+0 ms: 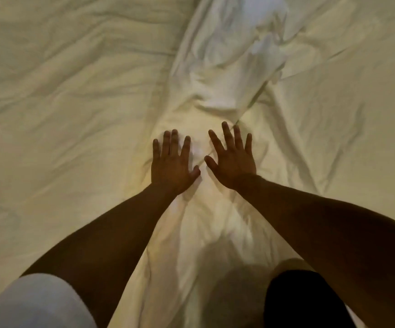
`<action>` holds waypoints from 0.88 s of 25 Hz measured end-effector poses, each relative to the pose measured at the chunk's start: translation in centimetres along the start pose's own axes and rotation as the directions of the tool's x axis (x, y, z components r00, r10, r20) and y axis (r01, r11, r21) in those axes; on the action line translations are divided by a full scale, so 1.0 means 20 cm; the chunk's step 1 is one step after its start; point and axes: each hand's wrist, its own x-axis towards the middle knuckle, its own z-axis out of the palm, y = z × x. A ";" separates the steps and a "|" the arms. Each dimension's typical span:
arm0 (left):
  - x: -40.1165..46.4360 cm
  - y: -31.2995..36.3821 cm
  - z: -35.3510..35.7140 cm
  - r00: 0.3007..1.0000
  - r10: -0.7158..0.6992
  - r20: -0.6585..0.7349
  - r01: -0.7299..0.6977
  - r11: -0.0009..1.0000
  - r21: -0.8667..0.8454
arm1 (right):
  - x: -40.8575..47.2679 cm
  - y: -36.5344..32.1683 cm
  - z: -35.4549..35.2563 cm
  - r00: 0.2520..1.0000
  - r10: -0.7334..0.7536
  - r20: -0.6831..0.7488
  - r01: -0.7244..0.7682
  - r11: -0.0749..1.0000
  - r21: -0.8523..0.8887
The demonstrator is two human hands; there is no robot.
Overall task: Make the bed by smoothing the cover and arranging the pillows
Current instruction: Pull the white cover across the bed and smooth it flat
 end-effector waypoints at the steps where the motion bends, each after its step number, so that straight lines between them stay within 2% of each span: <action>1: 0.14 0.01 -0.04 1.000 -0.021 -0.009 0.021 1.000 -0.011 | 0.18 0.06 -0.07 0.999 -0.026 -0.031 0.025 0.999 -0.020; 4: 0.57 0.06 -0.16 0.997 -0.037 -0.063 0.032 0.997 -0.073 | 0.79 0.24 -0.29 0.987 -0.043 -0.153 0.038 0.998 -0.041; 7: 1.31 0.12 -0.27 0.993 -0.064 -0.100 0.052 0.991 -0.125 | 1.58 0.44 -0.52 0.964 -0.024 -0.264 0.017 0.999 -0.028; 9: 1.83 0.20 -0.29 0.998 -0.022 -0.058 0.015 0.993 -0.117 | 2.04 0.62 -0.62 0.960 0.020 -0.280 -0.025 1.000 -0.016; 11: 2.15 0.23 -0.20 0.995 0.069 -0.065 -0.072 0.996 -0.043 | 2.33 0.78 -0.57 0.963 0.038 -0.269 -0.048 0.998 -0.033; 13: 2.32 0.23 0.00 0.980 0.165 -0.114 -0.172 0.984 -0.054 | 2.51 0.90 -0.40 0.970 0.041 -0.240 -0.047 0.999 -0.018; 16: 2.41 0.15 0.32 0.952 0.234 -0.199 -0.249 0.967 -0.051 | 2.58 0.88 -0.13 0.936 0.063 -0.347 -0.052 0.998 0.040; 17: 2.44 0.12 0.37 0.949 0.257 -0.183 -0.272 0.960 -0.061 | 2.60 0.86 -0.11 0.933 0.076 -0.353 -0.054 0.996 0.072; 22: 2.48 0.09 0.30 0.956 0.273 -0.109 -0.287 0.947 -0.143 | 2.64 0.82 -0.17 0.951 0.105 -0.292 -0.081 0.992 0.093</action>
